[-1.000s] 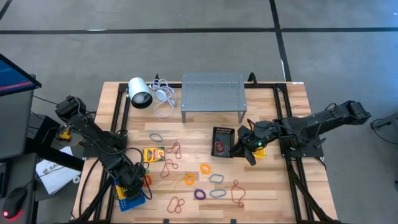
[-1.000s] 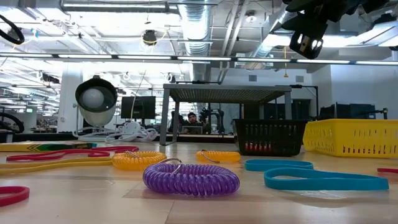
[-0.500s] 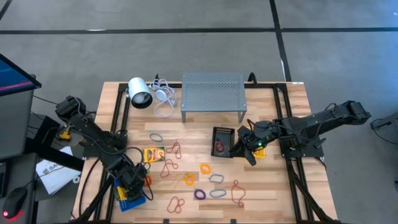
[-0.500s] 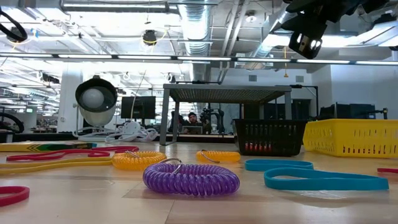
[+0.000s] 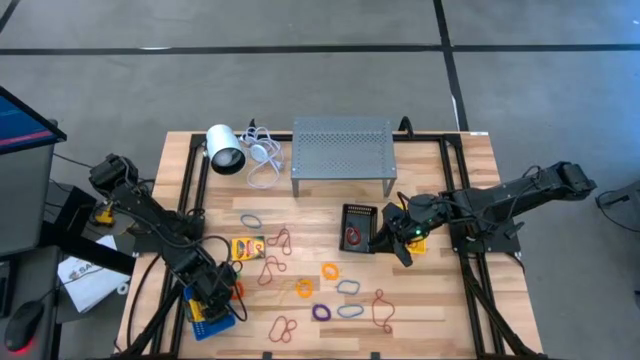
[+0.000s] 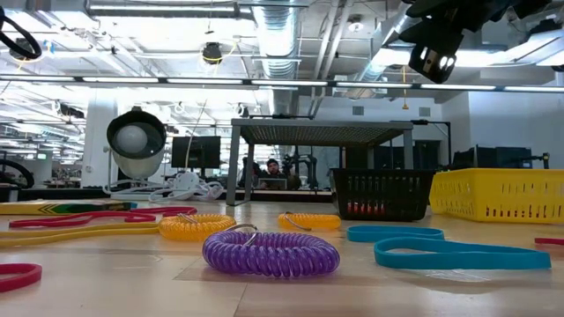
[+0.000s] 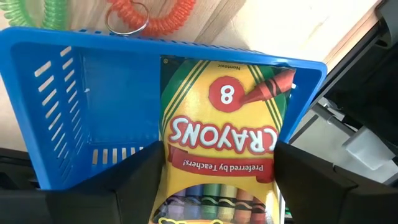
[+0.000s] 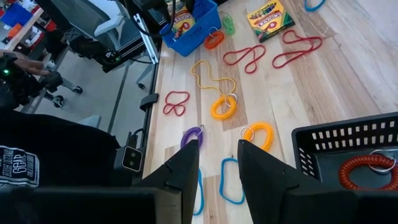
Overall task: Pick & Place Office Desk Supplies
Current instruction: Put the top crayon into the blue basket, then put the red rubber band into the yellow basket
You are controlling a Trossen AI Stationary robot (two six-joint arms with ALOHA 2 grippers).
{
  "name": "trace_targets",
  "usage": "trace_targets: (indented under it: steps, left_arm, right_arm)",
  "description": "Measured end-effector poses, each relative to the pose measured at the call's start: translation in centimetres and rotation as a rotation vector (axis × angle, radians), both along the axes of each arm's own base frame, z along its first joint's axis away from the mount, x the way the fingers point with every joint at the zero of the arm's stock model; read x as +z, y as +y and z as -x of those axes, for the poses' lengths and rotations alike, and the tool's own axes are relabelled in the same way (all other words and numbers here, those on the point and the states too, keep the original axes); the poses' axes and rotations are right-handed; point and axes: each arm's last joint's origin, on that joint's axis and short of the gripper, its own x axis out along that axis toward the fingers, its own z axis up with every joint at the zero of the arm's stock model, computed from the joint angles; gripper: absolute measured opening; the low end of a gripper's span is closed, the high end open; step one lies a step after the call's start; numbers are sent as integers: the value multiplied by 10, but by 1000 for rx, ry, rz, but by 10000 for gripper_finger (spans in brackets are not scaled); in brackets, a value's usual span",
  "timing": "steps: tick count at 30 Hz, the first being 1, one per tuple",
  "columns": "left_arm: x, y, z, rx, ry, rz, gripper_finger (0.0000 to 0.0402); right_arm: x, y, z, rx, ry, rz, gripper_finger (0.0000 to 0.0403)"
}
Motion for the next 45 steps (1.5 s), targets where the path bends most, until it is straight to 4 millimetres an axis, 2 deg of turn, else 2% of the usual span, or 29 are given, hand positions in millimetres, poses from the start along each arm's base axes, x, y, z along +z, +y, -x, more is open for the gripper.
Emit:
trace_targets:
  steps: [14, 21, 29, 34, 37, 45]
  left_arm:
    - [0, 0, 0, -65, -17, 13, 374]
    - [6, 2, 2, -74, -14, 56, 380]
    - [31, 15, 6, -38, -131, 128, 377]
    - [42, 30, -2, 89, -399, -26, 381]
    - [43, 38, -11, 91, -529, -147, 379]
    - [29, 61, -39, -52, -593, -377, 380]
  right_arm:
    - [0, 8, 2, 12, -4, 13, 107]
    - [0, 8, 2, 11, -4, 14, 107]
    - [0, 8, 2, 12, -8, 16, 107]
    - [0, 8, 2, 15, -11, 22, 107]
    - [0, 7, 2, 21, -17, 34, 107]
    - [0, 7, 2, 27, -19, 45, 107]
